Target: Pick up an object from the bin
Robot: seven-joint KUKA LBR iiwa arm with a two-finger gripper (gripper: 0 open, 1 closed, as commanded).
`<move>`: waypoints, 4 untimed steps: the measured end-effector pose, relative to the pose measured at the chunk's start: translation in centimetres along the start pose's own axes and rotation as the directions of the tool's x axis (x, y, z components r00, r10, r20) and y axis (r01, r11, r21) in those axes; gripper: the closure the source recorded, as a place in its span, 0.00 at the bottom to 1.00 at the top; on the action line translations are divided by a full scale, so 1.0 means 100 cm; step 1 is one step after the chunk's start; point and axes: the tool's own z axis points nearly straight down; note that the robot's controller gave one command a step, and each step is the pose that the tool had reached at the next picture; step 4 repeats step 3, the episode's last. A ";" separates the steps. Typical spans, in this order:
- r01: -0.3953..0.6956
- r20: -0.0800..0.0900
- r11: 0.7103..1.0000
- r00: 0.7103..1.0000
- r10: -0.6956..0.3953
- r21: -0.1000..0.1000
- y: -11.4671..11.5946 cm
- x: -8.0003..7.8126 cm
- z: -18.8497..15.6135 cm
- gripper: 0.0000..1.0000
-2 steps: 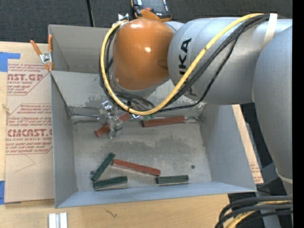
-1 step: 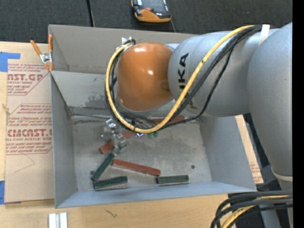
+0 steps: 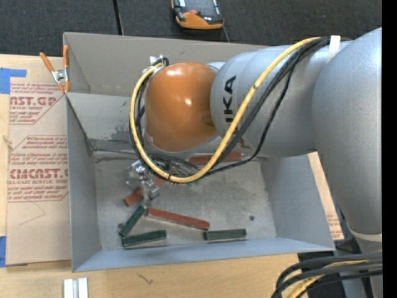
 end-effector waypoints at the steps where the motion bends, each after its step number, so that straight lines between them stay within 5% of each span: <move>1: 0.011 -0.002 1.000 1.000 -0.011 0.000 0.024 -0.011 -0.029 1.00; 4: 0.032 0.002 1.000 1.000 -0.032 0.000 0.027 -0.023 -0.024 1.00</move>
Offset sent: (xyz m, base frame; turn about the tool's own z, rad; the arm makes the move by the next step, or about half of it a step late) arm -0.0092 0.0097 0.0406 -0.0304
